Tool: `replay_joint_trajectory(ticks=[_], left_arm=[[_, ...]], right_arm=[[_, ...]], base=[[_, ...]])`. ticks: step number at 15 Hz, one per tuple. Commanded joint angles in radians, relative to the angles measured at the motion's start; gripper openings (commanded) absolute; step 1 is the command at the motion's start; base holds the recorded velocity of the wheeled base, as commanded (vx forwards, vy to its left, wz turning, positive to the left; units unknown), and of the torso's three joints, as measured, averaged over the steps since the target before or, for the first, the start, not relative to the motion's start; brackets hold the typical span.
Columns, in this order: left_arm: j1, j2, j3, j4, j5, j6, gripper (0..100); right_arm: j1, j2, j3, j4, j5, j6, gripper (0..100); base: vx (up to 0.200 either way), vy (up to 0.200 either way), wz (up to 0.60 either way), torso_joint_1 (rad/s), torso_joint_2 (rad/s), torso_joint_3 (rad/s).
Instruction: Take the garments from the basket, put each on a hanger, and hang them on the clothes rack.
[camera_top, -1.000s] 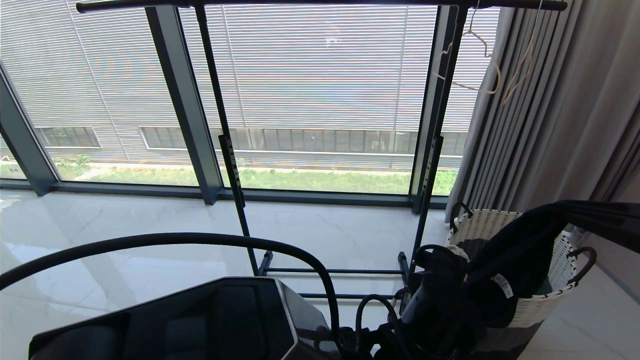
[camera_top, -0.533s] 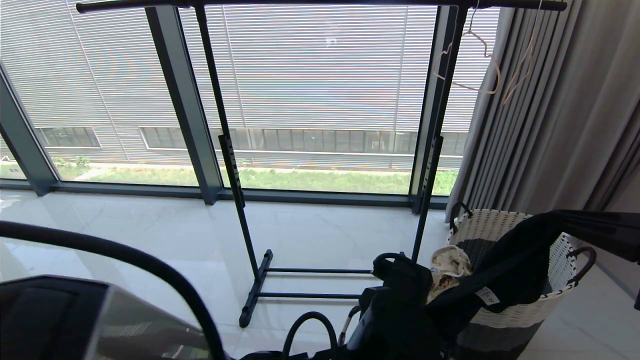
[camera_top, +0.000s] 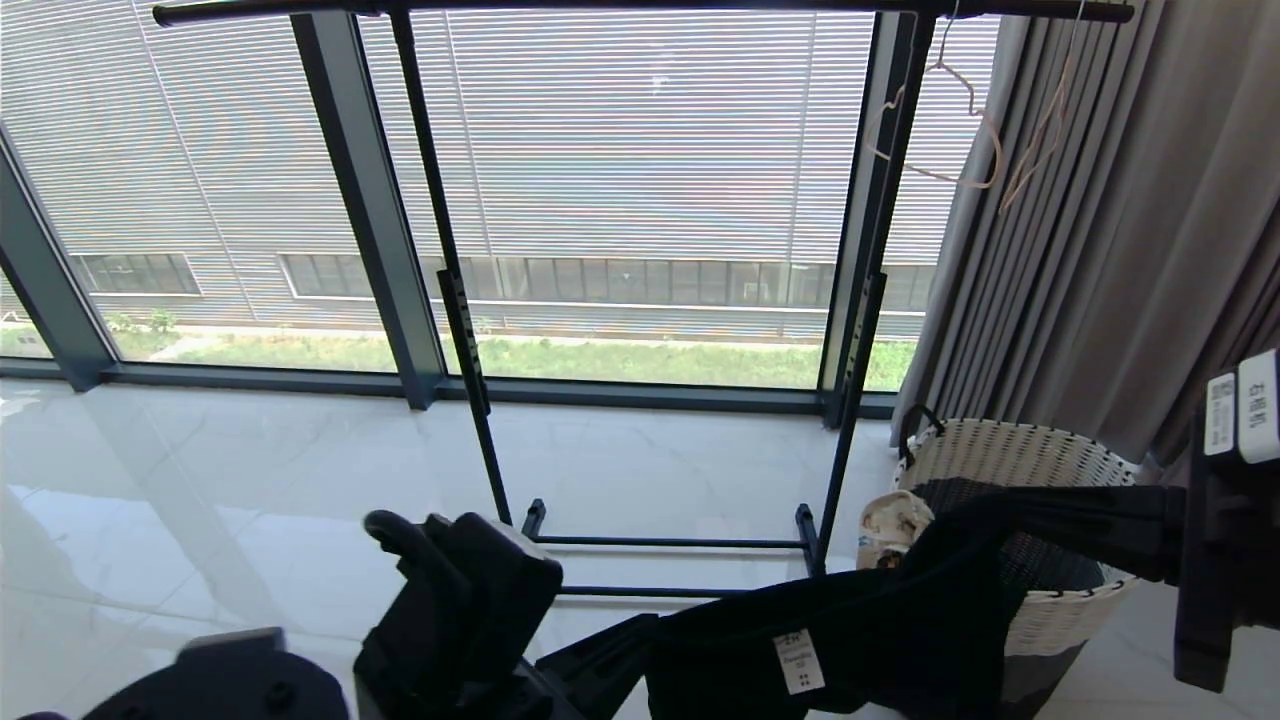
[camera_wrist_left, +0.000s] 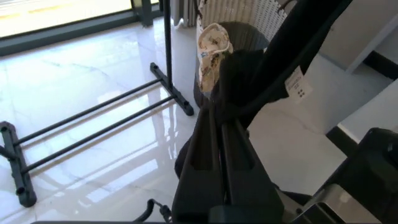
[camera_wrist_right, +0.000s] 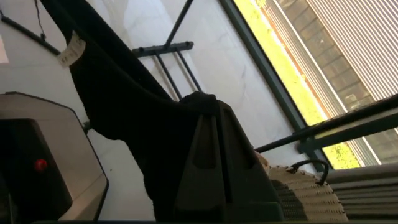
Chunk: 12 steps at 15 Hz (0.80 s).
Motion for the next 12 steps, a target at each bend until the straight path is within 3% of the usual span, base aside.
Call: replay_joint_trajectory(ticks=[1, 4, 6, 9, 12], left_arm=[[0.101, -0.267, 0.020, 0.066, -0.001, 0.032, 0], [0.169, -0.393, -0.144, 0.393, -0.013, 0.032, 0], [0.169, -0.393, -0.249, 0.517, -0.025, 0.032, 0], [0.169, -0.307, -0.399, 0.538, -0.054, 0.039, 0], [0.173, -0.205, -0.488, 0.540, -0.054, 0.203, 0]], right_arm=[[0.067, 0.101, -0.006, -0.034, -0.002, -0.001, 0], [0.100, 0.162, -0.012, -0.128, -0.065, 0.000, 0], [0.100, 0.161, -0.018, -0.144, -0.082, 0.002, 0], [0.073, 0.139, -0.048, -0.143, -0.091, 0.014, 0], [0.012, 0.084, -0.058, -0.140, -0.108, 0.016, 0]], base=[[0.000, 0.000, 0.00, 0.000, 0.00, 0.000], [0.000, 0.000, 0.00, 0.000, 0.00, 0.000], [0.000, 0.000, 0.00, 0.000, 0.00, 0.000], [0.000, 0.000, 0.00, 0.000, 0.00, 0.000], [0.000, 0.000, 0.00, 0.000, 0.00, 0.000]])
